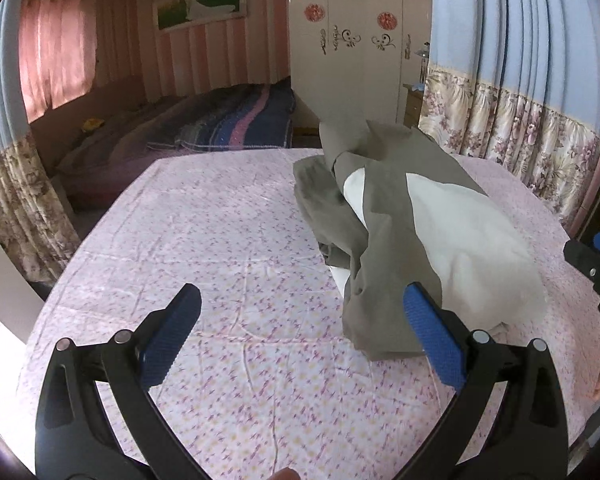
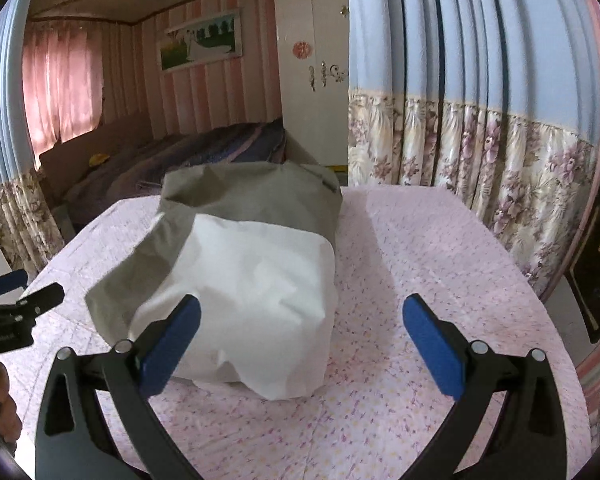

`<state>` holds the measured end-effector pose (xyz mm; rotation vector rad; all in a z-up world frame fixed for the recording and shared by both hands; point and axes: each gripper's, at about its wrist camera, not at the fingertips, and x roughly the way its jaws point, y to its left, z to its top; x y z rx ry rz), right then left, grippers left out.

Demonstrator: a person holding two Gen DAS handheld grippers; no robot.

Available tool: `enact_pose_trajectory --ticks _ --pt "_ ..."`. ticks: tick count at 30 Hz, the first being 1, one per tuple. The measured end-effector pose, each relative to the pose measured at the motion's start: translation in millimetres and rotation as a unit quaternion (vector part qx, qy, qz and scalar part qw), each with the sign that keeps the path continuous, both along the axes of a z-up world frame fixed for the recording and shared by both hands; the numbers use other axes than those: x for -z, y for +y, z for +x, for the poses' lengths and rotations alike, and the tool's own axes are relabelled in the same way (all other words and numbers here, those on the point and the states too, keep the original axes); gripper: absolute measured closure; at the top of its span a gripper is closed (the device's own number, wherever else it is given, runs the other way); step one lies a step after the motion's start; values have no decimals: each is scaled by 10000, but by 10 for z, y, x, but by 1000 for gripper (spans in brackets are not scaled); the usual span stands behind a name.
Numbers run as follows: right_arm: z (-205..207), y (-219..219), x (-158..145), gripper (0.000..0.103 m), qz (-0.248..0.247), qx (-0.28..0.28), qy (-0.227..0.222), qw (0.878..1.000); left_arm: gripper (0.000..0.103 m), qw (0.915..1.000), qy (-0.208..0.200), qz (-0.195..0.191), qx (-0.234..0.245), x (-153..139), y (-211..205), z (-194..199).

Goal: Fold large clothes

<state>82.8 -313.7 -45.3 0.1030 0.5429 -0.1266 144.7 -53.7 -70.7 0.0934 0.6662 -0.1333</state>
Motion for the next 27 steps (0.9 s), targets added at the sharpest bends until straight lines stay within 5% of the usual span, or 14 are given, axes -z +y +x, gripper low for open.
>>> enact_pose_trajectory --ticks 21,27 --pt "-562 282 -559 2 -426 351 -706 9960 3 9958 -870 81 -275 -527 68 -444" --pt "-645 315 -635 2 -528 488 -831 9939 3 9963 -776 -31 -372 -530 136 -423"
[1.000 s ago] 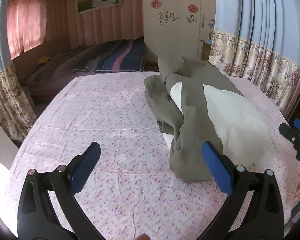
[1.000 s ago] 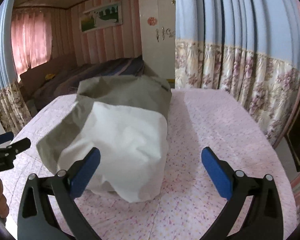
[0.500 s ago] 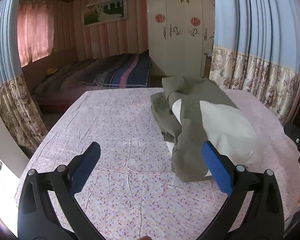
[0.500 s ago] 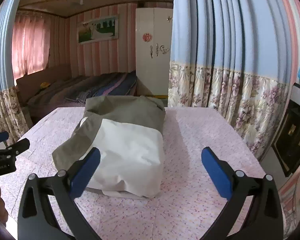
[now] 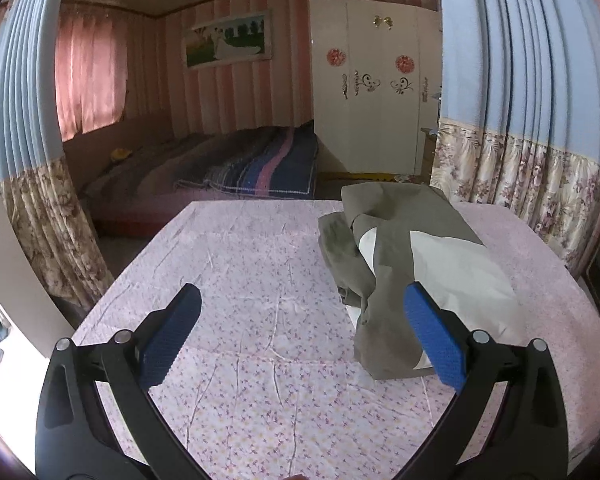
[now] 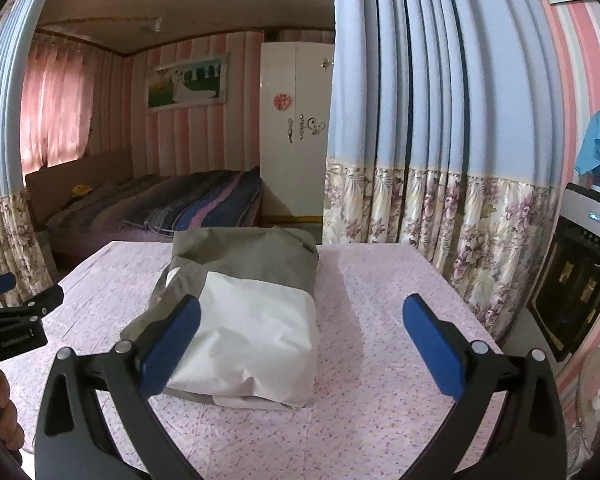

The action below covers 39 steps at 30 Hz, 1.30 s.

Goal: Fold large clothes

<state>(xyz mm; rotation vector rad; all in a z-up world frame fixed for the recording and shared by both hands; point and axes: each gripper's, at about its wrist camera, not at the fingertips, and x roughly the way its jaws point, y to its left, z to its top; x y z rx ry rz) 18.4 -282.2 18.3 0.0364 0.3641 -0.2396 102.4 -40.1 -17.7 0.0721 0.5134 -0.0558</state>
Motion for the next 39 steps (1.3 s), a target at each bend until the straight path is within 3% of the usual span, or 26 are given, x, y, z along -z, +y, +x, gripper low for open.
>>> enact_pose_trajectory --ticks 39 --pt "-22 -96 113 2 -7 208 192 9996 3 10000 17 -19 71 -8 1 -129"
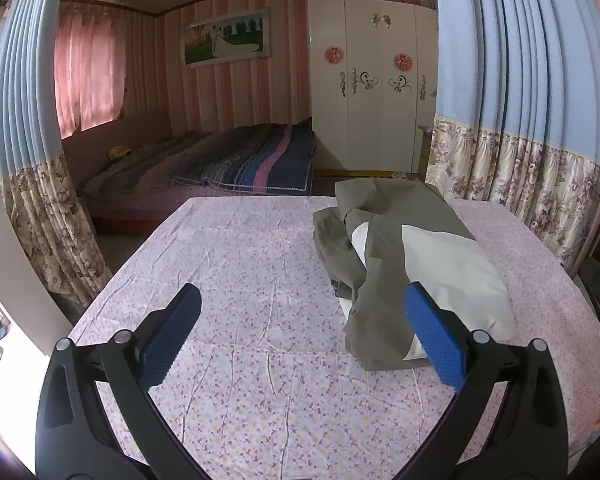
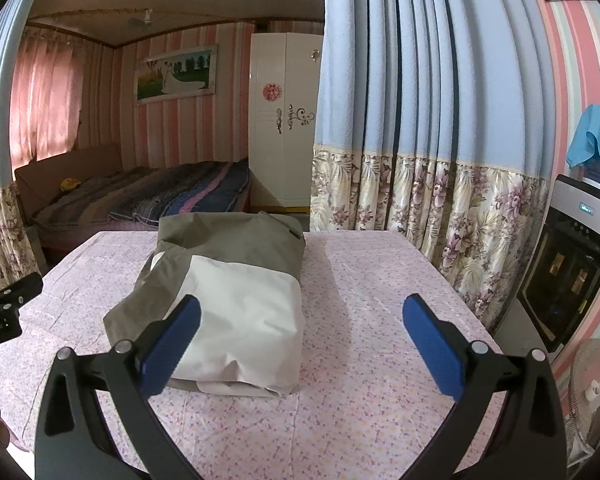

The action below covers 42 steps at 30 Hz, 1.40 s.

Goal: Fold large clothes

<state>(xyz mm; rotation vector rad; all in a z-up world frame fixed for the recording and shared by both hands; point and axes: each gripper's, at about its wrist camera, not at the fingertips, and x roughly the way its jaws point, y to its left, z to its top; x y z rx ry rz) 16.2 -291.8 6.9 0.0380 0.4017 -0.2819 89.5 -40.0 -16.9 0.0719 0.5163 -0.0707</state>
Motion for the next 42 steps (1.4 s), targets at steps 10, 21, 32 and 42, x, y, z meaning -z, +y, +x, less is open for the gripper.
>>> enact_pose_trajectory --ticks 10,21,32,42 --pt "-25 -9 8 2 -30 19 -1 10000 3 10000 21 40 45 23 -15 -14" --pt "-45 -30 26 2 -33 -19 33 10000 3 9999 -16 63 79 6 23 9" --pt "-42 -60 27 2 -56 -2 41 10000 3 10000 -31 67 62 -11 42 14" --pt "-48 -55 26 2 -66 12 40 10000 3 9999 -22 85 77 -11 33 10"
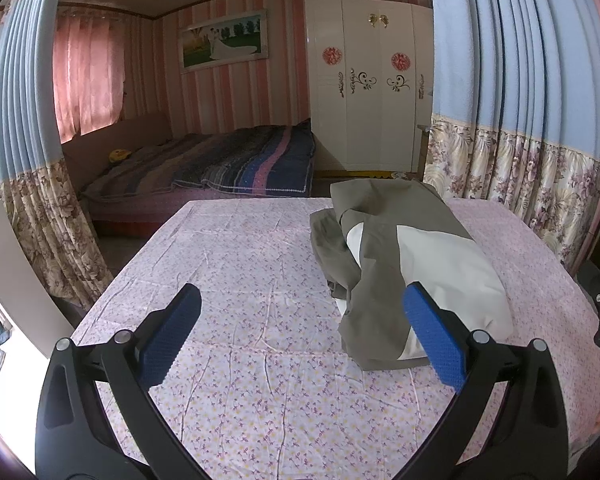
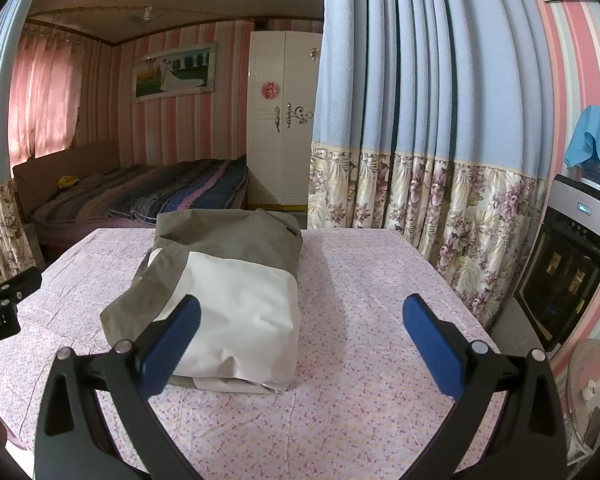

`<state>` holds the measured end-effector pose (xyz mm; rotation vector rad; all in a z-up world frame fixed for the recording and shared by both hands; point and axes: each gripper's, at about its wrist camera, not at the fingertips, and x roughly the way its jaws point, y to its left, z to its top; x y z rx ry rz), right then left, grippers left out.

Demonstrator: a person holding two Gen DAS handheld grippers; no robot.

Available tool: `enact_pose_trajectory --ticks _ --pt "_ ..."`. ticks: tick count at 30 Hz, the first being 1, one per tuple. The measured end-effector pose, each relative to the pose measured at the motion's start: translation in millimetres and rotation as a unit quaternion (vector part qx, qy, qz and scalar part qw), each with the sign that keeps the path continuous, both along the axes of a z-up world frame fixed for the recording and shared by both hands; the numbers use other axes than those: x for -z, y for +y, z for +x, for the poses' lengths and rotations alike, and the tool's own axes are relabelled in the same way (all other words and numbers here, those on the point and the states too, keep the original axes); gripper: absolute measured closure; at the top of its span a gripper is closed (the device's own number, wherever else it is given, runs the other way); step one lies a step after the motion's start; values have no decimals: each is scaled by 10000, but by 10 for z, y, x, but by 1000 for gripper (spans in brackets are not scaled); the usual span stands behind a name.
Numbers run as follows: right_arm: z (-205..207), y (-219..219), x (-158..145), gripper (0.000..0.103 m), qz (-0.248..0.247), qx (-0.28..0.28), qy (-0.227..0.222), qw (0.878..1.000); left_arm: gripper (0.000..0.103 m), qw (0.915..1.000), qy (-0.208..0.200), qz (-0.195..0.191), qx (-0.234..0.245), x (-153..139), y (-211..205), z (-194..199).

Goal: Fold large clothes

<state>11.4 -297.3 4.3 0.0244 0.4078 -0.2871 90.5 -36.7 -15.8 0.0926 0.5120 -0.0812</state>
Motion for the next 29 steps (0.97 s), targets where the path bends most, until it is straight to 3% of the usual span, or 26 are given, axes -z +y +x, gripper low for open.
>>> enact_pose_trajectory --ticks 13,29 --pt "51 -45 6 2 -2 -19 70 10000 5 9998 -153 41 -106 -25 25 -51" --pt "134 -89 40 2 -2 -27 142 9999 3 9998 -150 -12 156 -32 13 -104"
